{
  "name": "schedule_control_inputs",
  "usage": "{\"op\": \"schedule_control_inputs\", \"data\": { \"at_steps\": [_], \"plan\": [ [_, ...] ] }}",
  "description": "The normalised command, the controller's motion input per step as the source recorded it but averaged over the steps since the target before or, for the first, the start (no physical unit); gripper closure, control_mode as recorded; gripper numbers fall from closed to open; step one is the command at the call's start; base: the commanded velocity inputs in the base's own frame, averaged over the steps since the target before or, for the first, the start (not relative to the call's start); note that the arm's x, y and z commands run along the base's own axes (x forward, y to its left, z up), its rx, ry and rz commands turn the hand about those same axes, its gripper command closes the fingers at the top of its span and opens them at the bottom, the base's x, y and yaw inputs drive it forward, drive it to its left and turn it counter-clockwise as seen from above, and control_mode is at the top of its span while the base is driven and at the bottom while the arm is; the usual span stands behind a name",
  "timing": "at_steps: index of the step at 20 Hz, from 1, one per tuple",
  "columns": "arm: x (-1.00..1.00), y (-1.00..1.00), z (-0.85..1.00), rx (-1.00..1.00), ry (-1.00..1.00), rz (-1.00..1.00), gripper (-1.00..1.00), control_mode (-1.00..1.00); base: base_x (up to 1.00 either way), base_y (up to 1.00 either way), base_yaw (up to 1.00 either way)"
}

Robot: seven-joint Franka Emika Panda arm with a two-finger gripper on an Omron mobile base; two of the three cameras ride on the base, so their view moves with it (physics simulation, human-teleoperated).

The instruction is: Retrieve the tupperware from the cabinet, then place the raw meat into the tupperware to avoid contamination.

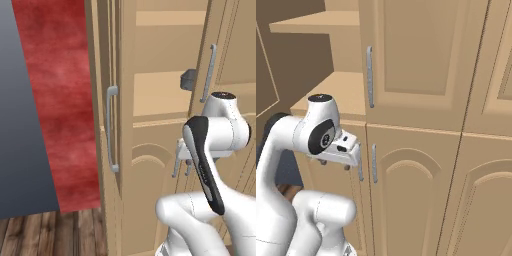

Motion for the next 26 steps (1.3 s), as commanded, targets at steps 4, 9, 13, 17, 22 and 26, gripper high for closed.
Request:
{"op": "schedule_control_inputs", "data": {
  "at_steps": [4,9,13,17,22,26],
  "plan": [
    [0.26,-0.47,0.17,-0.02,-0.44,0.16,-1.0,-1.0,0.0,0.0,0.0],
    [0.36,-0.22,0.51,-0.11,-0.36,0.04,-1.0,-1.0,0.0,0.0,0.0],
    [0.73,-0.17,0.64,-0.11,-0.12,-0.09,-1.0,-1.0,0.0,0.0,0.0],
    [0.6,0.05,0.69,-0.04,-0.18,-0.22,-1.0,-1.0,0.0,0.0,0.0],
    [0.48,-0.05,0.6,0.04,-0.17,-0.23,-1.0,-1.0,0.0,0.0,0.0],
    [0.0,-0.43,0.06,0.26,-0.25,-0.13,-1.0,-1.0,0.0,0.0,0.0]
  ]
}}
